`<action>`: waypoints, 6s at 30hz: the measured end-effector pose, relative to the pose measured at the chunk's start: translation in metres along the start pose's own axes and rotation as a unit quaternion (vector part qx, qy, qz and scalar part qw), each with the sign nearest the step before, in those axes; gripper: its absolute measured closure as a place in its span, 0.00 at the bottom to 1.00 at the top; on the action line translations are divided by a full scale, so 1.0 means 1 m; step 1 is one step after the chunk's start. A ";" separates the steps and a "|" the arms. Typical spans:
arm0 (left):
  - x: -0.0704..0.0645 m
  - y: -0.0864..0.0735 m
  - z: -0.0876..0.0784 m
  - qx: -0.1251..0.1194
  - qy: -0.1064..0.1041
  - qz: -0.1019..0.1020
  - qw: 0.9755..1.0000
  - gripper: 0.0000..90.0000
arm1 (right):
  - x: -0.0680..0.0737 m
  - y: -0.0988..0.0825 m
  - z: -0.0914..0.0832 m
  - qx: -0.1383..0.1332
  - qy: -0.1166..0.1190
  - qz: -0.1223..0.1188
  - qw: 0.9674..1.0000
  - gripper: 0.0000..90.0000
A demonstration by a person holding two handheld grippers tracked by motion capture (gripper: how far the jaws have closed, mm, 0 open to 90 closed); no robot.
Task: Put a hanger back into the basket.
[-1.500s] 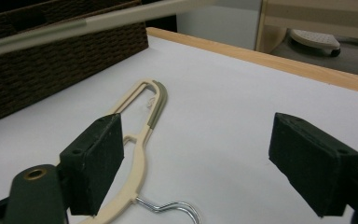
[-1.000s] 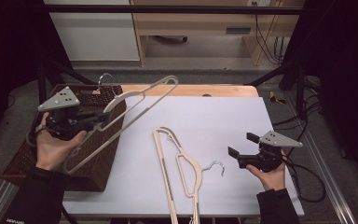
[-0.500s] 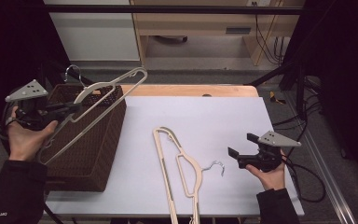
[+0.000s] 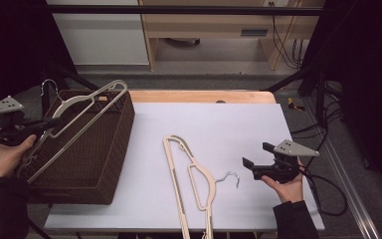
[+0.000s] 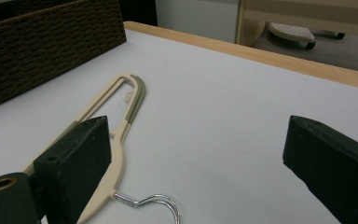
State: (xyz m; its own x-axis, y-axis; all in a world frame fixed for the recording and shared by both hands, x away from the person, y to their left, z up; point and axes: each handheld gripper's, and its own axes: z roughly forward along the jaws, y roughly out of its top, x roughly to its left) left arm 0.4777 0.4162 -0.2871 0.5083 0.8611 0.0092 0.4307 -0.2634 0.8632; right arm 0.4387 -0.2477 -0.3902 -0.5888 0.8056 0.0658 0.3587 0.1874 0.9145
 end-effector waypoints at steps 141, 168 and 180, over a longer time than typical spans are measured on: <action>-0.231 -0.080 0.115 0.003 -0.132 0.055 0.990 0.11 | 0.007 -0.051 0.057 0.145 0.042 -0.017 0.988 0.43; -0.235 -0.084 0.122 0.017 -0.134 0.057 0.989 0.12 | 0.003 -0.065 0.072 0.196 0.041 -0.026 0.979 0.96; -0.258 -0.074 0.130 0.022 -0.150 0.066 0.986 0.13 | 0.003 -0.057 0.065 0.185 0.040 -0.012 0.982 0.98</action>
State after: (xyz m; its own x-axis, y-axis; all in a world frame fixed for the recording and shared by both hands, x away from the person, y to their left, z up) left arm 0.4120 0.1573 -0.4187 0.7573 0.6521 -0.0364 0.3751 -0.3886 0.8416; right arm 0.4637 -0.2196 -0.4681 -0.6495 0.7549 0.0913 0.5745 0.4085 0.7092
